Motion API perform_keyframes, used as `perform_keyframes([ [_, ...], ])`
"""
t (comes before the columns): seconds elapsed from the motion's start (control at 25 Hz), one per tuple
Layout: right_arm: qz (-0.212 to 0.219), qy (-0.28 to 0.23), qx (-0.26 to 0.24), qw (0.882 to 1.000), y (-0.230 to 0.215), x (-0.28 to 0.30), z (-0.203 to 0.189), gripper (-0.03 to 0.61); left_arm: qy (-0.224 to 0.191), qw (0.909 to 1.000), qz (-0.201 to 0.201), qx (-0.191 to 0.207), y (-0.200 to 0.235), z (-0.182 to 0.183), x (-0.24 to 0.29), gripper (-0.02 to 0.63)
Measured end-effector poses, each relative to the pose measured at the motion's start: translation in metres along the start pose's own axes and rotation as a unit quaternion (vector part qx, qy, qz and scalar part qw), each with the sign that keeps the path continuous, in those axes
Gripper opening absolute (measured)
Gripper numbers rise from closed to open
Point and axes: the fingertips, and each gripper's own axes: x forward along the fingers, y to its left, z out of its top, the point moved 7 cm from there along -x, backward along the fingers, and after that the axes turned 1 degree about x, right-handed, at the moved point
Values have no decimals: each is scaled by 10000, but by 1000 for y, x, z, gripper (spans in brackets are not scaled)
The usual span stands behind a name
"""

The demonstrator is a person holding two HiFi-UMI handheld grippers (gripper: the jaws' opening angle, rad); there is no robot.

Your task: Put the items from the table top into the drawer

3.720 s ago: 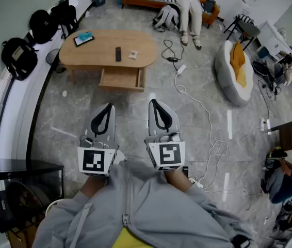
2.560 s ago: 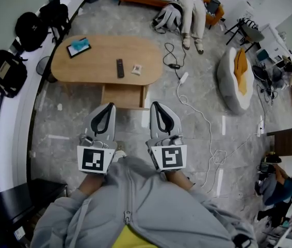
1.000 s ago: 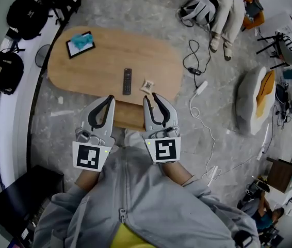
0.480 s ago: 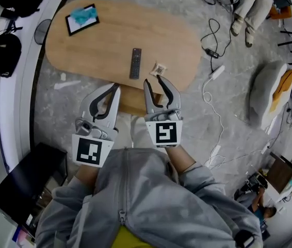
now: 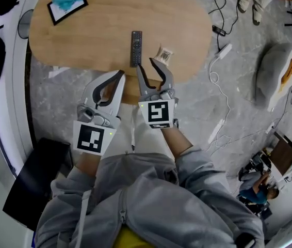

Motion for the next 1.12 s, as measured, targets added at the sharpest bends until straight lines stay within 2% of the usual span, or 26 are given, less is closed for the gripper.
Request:
perform_keyframes([
  [0.12, -11, 255, 3, 9997, 6, 22, -29, 124, 96, 9997, -145, 197, 7, -26, 14, 2],
  [0.28, -65, 580, 104, 9982, 10, 45, -64, 132, 234, 9991, -272, 218, 15, -60, 32, 2],
  [0.6, -165, 1051, 416, 9935, 9, 95, -116, 173, 451, 9985, -292, -126, 38, -126, 64, 2],
  [0.84, -213, 1403, 644, 9878, 9, 114, -146, 192, 621, 9969, -470, -69, 44, -165, 78, 2],
  [1.12, -352, 1891, 1272, 9731, 7, 136, -169, 253, 888, 9950, -393, -254, 59, -197, 85, 2],
])
